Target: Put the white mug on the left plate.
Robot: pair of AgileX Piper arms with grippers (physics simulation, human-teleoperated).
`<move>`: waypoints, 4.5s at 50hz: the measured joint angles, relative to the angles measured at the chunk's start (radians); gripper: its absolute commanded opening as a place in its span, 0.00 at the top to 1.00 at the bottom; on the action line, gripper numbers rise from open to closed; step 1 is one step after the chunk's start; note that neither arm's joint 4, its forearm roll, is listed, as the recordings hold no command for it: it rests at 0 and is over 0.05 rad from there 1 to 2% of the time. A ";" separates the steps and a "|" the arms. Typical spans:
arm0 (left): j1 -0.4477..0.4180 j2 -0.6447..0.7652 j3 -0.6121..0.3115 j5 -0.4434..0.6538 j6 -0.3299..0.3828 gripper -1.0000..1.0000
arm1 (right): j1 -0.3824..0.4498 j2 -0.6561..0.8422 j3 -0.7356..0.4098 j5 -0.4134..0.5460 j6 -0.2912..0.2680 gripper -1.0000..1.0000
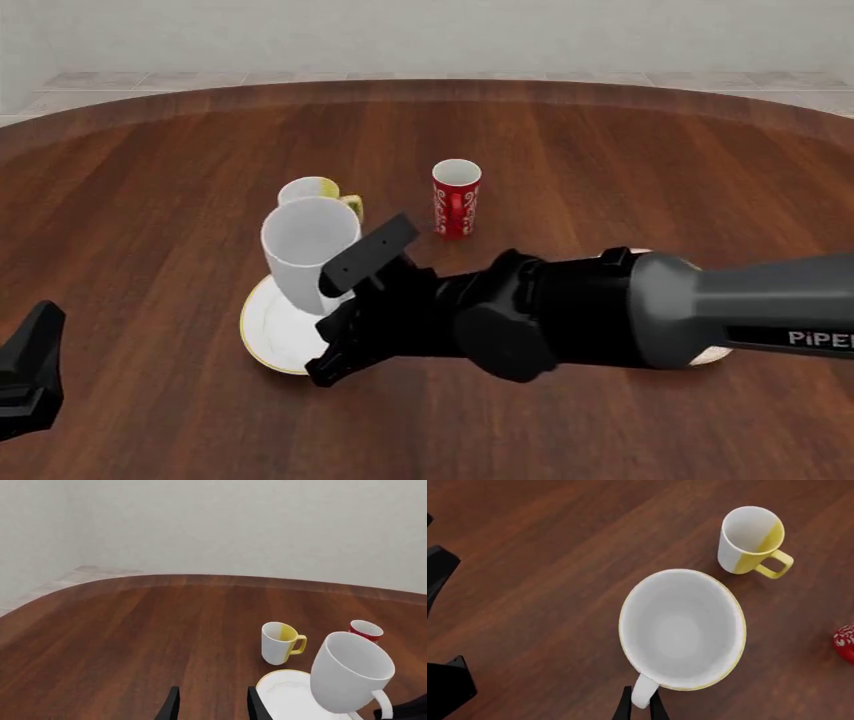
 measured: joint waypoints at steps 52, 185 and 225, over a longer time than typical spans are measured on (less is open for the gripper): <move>0.007 -0.020 0.002 0.021 -0.006 0.00 | -0.015 0.120 -0.040 -0.028 -0.002 1.00; 0.000 0.055 -0.002 -0.038 0.014 0.00 | 0.002 0.070 -0.017 -0.003 0.098 0.00; -0.005 0.041 -0.001 -0.023 0.018 0.00 | 0.010 -0.187 0.103 0.031 0.090 0.00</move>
